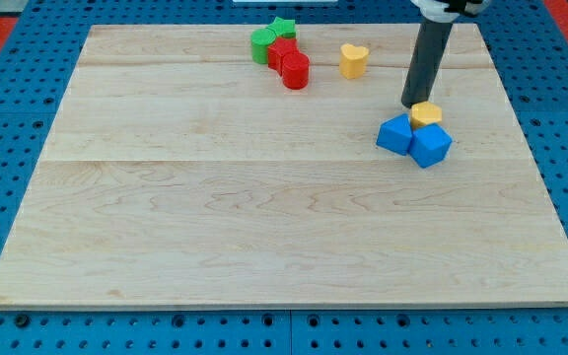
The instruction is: Point your arm at the yellow heart
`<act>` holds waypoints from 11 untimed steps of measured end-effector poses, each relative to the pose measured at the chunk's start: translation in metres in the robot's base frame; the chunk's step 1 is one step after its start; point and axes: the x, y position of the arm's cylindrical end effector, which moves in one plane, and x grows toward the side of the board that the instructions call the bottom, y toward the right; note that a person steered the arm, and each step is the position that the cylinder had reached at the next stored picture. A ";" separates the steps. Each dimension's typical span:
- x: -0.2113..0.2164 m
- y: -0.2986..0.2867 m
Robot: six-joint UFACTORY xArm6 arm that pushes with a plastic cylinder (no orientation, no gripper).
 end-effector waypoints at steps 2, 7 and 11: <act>-0.035 0.034; -0.144 -0.024; -0.111 -0.051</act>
